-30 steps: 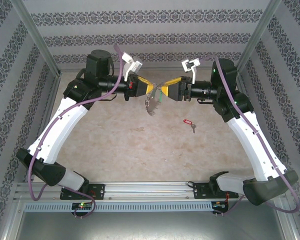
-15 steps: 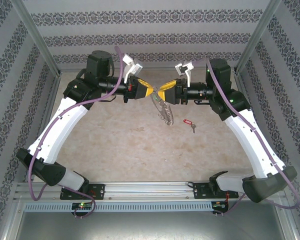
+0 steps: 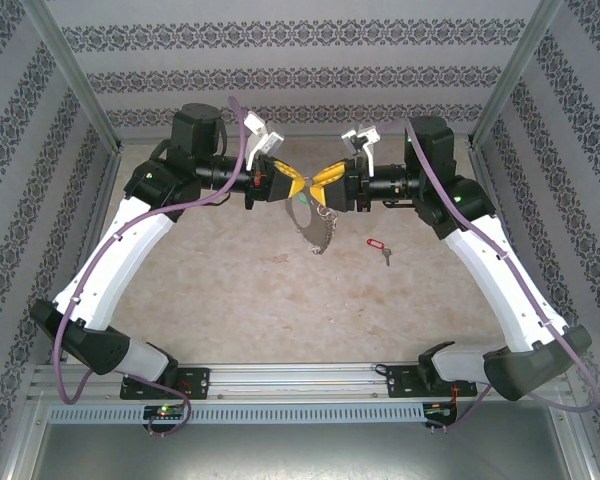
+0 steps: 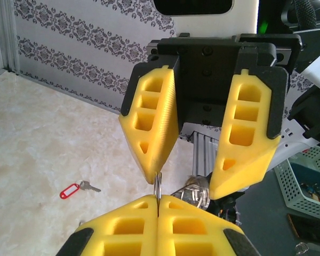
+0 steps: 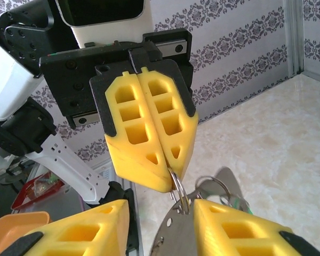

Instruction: Put the keys on the keyring

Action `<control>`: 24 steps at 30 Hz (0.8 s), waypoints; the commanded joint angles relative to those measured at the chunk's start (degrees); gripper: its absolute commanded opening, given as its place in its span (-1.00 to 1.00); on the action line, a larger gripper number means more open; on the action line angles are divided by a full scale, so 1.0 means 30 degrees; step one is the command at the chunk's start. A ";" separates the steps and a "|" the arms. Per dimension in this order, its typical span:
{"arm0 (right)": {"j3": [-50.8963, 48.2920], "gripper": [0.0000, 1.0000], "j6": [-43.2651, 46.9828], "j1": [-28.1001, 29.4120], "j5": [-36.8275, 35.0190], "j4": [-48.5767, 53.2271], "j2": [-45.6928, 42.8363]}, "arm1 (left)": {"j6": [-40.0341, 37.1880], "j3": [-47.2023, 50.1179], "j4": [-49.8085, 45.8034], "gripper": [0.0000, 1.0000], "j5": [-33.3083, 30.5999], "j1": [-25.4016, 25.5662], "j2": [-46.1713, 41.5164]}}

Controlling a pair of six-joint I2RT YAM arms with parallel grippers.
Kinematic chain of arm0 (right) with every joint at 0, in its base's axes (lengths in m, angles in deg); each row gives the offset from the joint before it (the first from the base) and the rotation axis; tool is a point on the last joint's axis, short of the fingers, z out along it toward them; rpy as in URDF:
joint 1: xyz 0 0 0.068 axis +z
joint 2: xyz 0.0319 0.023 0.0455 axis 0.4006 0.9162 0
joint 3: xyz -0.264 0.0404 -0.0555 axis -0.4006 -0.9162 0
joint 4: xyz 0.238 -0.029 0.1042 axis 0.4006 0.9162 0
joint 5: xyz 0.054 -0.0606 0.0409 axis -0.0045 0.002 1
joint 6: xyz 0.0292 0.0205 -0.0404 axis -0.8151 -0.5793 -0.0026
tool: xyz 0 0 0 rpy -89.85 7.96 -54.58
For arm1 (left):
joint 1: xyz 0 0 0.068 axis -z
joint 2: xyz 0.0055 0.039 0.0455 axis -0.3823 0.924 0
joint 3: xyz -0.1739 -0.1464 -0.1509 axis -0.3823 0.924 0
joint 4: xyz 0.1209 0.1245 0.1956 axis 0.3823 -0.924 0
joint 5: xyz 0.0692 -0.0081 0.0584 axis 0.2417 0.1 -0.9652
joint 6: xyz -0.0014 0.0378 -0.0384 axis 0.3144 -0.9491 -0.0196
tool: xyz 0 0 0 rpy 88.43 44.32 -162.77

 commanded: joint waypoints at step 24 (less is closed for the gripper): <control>0.2249 -1.00 0.2673 0.1114 0.0942 0.2376 0.1076 | -0.0064 0.1191 0.1140 -1.00 0.1096 -0.0192 -0.1163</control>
